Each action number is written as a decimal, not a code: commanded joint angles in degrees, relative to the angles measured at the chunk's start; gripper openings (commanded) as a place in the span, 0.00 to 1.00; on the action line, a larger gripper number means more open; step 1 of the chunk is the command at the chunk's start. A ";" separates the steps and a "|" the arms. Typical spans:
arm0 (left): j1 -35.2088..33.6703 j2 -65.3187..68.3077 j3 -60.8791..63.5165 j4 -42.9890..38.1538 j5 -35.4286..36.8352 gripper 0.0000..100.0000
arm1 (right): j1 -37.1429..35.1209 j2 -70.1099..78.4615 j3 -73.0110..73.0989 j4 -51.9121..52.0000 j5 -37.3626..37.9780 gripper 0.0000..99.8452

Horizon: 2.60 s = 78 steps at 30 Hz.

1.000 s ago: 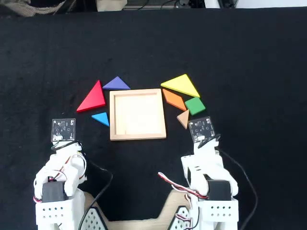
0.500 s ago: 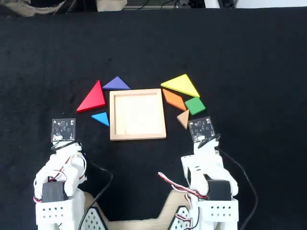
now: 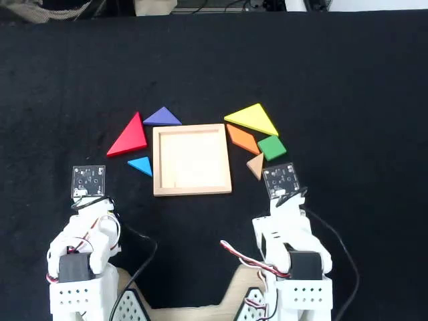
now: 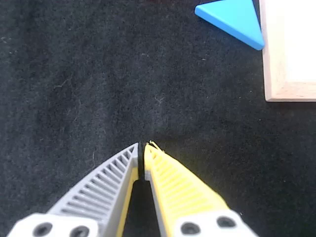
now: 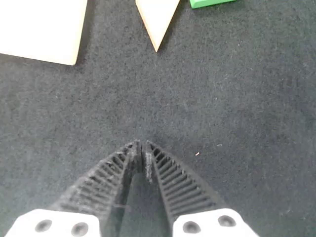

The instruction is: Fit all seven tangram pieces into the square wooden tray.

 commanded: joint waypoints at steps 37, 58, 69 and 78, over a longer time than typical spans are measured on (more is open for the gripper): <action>2.15 -0.26 1.01 0.18 0.35 0.03 | -1.14 -3.65 -0.22 0.44 -0.44 0.01; -2.77 -0.53 -6.29 -18.37 0.18 0.03 | -0.79 -3.74 -0.31 -21.80 -0.09 0.01; -0.84 -0.44 -11.65 -22.95 0.35 0.03 | -0.70 -3.65 -1.10 -20.48 6.07 0.01; 15.78 -0.26 -12.97 -19.34 0.62 0.03 | 3.60 -3.65 -8.48 -19.78 14.68 0.01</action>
